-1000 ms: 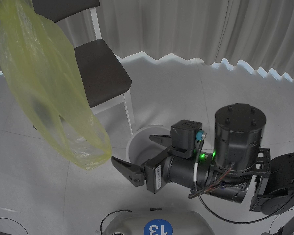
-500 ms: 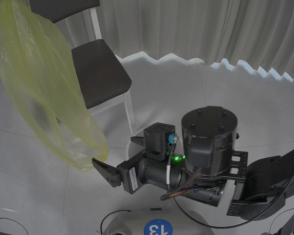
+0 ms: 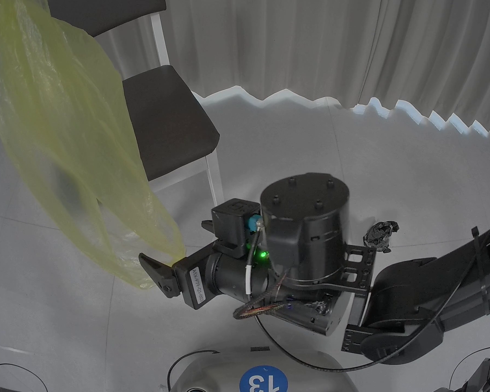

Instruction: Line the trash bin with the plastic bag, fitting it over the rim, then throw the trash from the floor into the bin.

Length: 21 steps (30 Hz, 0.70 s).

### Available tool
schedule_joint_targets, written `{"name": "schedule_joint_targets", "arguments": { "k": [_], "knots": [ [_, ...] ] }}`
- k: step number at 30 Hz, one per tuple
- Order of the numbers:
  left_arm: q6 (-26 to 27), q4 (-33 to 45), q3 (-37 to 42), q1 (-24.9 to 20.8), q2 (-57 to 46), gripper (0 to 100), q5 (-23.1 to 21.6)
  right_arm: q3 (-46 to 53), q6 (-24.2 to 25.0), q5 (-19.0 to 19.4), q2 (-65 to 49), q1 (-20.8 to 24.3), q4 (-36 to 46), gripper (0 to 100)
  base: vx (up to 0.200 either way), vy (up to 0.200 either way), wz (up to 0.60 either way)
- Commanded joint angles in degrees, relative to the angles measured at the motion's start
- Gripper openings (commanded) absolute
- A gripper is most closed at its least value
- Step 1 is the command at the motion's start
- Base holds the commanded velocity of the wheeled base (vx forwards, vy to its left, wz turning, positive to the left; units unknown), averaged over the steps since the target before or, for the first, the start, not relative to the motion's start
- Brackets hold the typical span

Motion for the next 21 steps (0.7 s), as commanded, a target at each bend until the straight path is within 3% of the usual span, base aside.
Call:
{"name": "schedule_joint_targets", "arguments": {
  "k": [1,17,18,21],
  "knots": [
    [-0.01,0.03,0.03,-0.15,-0.24,0,0.02,-1.37,0.01,0.01,1.58,-0.37,-0.07,100,0.0,0.0,0.0],
    [-0.01,-0.06,1.35,-0.15,-1.12,0,-0.07,-2.07,-0.34,0.27,2.46,-1.07,-0.25,100,0.0,0.0,0.0],
    [-0.1,-0.06,1.35,-0.15,-1.21,0,-0.07,-2.07,-0.43,0.27,2.54,-1.07,-0.34,0,0.0,0.0,0.0],
    [-0.01,-0.06,1.35,-0.15,-1.3,0,-0.07,-2.07,-0.69,0.27,2.54,-1.07,-0.34,0,0.0,0.0,0.0]
  ]
}}
